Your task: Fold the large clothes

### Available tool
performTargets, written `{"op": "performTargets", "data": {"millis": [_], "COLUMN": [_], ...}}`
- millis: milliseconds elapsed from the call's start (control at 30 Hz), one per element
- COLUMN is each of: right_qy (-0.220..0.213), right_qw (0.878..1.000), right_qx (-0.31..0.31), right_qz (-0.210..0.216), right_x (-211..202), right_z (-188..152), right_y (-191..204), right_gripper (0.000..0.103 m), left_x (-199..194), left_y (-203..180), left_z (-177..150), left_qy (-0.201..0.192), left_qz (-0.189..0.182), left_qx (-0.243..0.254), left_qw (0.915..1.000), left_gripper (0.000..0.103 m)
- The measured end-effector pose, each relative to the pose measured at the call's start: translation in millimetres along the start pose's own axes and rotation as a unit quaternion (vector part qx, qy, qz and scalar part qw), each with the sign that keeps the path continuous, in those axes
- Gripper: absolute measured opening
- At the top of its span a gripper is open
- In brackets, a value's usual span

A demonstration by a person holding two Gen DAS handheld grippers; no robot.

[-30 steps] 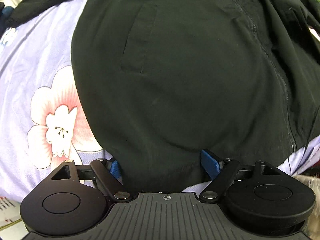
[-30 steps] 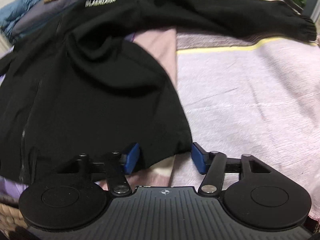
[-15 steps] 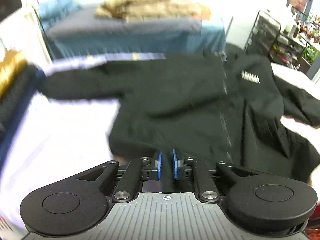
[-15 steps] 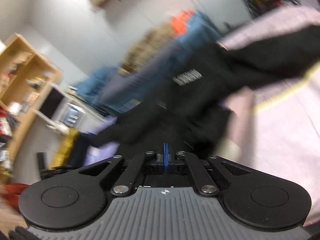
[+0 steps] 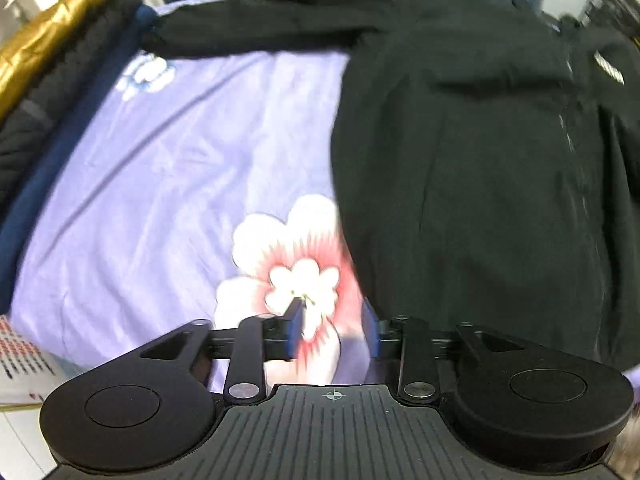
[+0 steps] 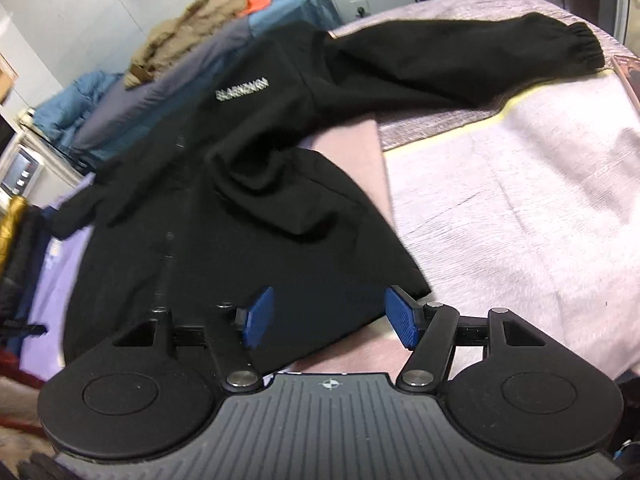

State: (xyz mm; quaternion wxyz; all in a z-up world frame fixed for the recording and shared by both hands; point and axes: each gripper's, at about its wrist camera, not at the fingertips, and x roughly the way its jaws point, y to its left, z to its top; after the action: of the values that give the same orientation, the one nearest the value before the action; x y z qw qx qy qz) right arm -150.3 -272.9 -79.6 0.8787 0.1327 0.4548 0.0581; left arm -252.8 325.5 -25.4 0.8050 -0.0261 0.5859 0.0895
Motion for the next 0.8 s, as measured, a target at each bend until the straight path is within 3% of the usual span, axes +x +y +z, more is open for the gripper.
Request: {"op": "performTargets", "data": {"millis": [133,267,333,367,400,467,500,533,567,600,633,733,800], "right_qy": [0.016,0.055,0.065,0.069,0.071,0.068,0.063,0.058,0.054,0.05,0.049,0.062,0.074], "right_qw": [0.998,0.995,0.994,0.993,0.993,0.993,0.994,0.996,0.997,0.997,0.997,0.994,0.99], "right_qx": [-0.036,-0.063,-0.074,-0.083,-0.086,-0.086,-0.082,-0.071,-0.059,-0.048,-0.038,-0.011,0.013], "right_qz": [-0.043,-0.058,-0.056,-0.049,-0.041,-0.036,-0.03,-0.015,0.002,0.02,0.038,0.09,0.119], "right_x": [35,65,70,70,69,61,53,43,31,20,7,-40,-69], "right_z": [14,16,15,15,15,15,15,16,17,18,18,14,6], "right_y": [-5,-8,-3,0,2,7,9,10,12,13,15,21,19], "right_gripper": [0.067,0.063,0.052,0.027,0.011,0.007,0.007,0.006,0.006,0.006,0.006,0.006,0.006], "left_x": [10,37,40,45,48,49,45,40,34,26,12,-42,-73], "left_y": [-16,-45,-62,-70,-78,-88,-89,-90,-90,-87,-78,-46,-28], "left_z": [-20,-22,-22,-23,-24,-23,-21,-19,-16,-12,-7,2,4], "left_qy": [-0.011,0.033,0.035,0.033,0.031,0.028,0.025,0.019,0.015,0.014,0.009,-0.029,-0.052], "left_qz": [-0.008,-0.018,-0.031,-0.029,-0.021,-0.018,-0.029,-0.029,-0.021,-0.022,-0.034,-0.067,-0.054], "left_qx": [0.033,0.065,0.081,0.09,0.099,0.106,0.106,0.109,0.113,0.109,0.094,0.051,0.054], "left_qw": [0.9993,0.9972,0.9956,0.995,0.9944,0.9938,0.9936,0.9935,0.9932,0.9936,0.995,0.9961,0.9957], "left_gripper": [0.103,0.103,0.103,0.103,0.103,0.103,0.095,0.078,0.069,0.049,0.039,0.035,0.034]}}
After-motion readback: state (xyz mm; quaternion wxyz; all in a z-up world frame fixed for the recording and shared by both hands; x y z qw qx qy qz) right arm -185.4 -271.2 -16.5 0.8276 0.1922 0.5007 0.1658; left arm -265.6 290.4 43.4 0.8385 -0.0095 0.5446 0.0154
